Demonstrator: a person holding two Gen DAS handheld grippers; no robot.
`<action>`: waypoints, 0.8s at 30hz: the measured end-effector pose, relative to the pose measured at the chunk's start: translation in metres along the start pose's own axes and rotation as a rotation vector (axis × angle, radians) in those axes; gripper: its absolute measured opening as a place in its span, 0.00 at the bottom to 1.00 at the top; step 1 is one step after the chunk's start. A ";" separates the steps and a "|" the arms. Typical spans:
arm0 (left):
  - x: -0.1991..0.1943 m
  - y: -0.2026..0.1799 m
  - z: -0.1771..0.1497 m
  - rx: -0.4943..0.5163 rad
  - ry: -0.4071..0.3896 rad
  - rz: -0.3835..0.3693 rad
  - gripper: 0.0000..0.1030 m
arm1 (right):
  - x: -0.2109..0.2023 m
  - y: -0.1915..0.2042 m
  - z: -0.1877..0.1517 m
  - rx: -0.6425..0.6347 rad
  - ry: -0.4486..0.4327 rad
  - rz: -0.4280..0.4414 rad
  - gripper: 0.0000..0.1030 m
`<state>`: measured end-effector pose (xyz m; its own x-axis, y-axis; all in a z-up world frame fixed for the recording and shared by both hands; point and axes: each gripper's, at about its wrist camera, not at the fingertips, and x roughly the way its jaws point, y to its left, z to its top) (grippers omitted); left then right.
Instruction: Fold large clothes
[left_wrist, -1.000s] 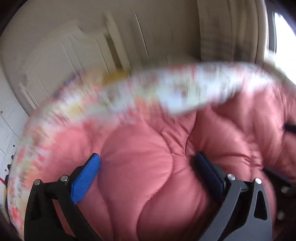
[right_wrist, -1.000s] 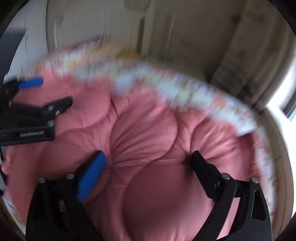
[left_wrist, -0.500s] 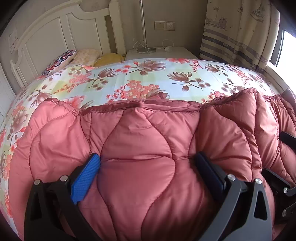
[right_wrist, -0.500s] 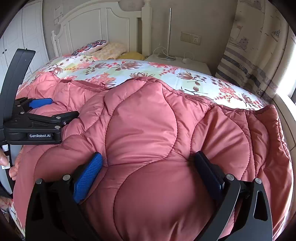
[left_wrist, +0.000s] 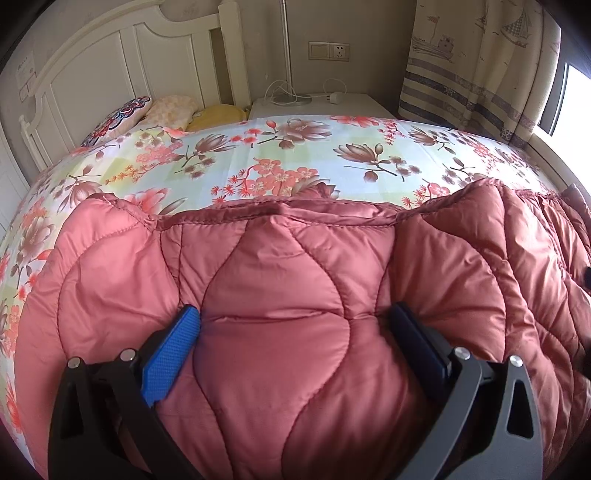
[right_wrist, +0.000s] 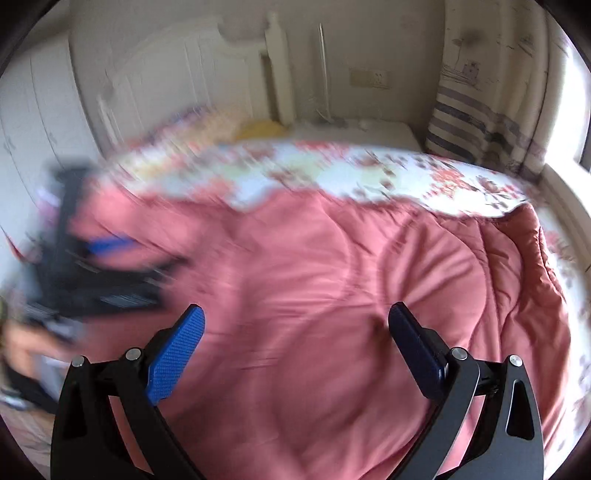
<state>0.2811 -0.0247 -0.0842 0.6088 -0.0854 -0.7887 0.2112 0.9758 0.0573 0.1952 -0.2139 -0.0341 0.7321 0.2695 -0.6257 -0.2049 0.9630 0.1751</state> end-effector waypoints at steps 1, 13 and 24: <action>0.000 0.000 0.000 -0.001 0.000 -0.002 0.98 | -0.004 0.012 0.000 -0.055 -0.020 0.012 0.94; 0.002 0.000 0.002 -0.011 -0.003 0.001 0.98 | 0.055 0.032 -0.028 -0.262 0.121 -0.030 0.96; 0.001 -0.001 0.003 -0.012 0.001 0.007 0.98 | 0.048 0.032 -0.036 -0.253 0.100 -0.017 0.96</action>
<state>0.2838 -0.0266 -0.0828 0.6091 -0.0782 -0.7892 0.1979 0.9786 0.0558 0.2008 -0.1703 -0.0859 0.6715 0.2401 -0.7010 -0.3582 0.9333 -0.0235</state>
